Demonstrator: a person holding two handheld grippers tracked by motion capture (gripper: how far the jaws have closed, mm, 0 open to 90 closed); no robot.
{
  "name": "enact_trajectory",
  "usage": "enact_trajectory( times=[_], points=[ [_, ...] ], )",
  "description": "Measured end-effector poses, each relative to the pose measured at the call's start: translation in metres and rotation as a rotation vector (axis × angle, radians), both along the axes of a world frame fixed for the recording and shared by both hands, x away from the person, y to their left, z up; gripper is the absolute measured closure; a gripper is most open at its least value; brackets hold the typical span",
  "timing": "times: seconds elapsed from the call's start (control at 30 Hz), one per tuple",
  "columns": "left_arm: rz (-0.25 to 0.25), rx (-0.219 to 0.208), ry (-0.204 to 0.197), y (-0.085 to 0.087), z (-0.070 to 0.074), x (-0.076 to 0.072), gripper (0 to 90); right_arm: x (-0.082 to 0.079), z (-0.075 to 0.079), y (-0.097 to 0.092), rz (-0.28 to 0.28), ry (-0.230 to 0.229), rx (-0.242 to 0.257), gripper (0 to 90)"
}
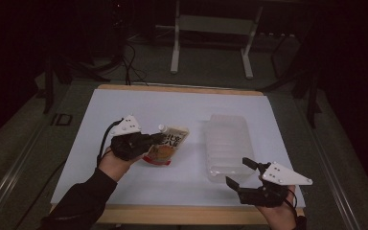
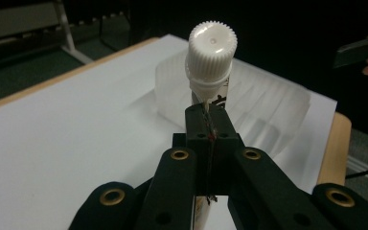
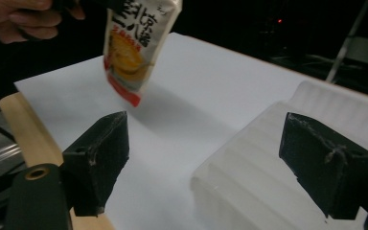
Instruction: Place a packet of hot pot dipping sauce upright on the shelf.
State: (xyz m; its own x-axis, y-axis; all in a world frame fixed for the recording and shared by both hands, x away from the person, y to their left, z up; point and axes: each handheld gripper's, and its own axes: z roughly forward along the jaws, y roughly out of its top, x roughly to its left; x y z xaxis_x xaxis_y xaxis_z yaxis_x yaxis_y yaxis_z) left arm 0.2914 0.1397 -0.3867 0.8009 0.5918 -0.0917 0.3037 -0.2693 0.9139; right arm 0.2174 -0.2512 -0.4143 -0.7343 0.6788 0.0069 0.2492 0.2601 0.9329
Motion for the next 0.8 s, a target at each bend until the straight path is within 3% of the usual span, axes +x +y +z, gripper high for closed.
enact_trajectory(
  times=[0.13, 0.17, 0.23, 0.47, 0.6, 0.8],
  points=[
    [-0.011, -0.029, -0.01, 0.001, 0.002, -0.005, 89.8, 0.004, 0.008, 0.002, 0.025, -0.006, -0.012, 17.5],
    [-0.023, -0.059, -0.005, 0.002, 0.002, -0.007, 89.8, 0.008, 0.014, 0.003, 0.053, -0.005, -0.012, 17.7],
    [-0.033, -0.077, -0.005, 0.003, 0.002, -0.01, 89.8, 0.011, 0.022, 0.004, 0.082, -0.01, -0.022, 19.6],
    [-0.07, -0.109, -0.013, 0.003, -0.002, -0.017, 89.8, 0.022, 0.046, 0.012, 0.174, -0.026, -0.054, 22.6],
    [-0.086, -0.127, -0.022, 0.002, -0.004, -0.021, 89.8, 0.039, 0.063, 0.023, 0.264, 0.015, -0.116, 31.1],
    [-0.14, -0.192, -0.009, -0.001, -0.013, -0.025, 89.8, 0.059, 0.072, 0.043, 0.336, 0.091, -0.179, 38.2]
  ],
)
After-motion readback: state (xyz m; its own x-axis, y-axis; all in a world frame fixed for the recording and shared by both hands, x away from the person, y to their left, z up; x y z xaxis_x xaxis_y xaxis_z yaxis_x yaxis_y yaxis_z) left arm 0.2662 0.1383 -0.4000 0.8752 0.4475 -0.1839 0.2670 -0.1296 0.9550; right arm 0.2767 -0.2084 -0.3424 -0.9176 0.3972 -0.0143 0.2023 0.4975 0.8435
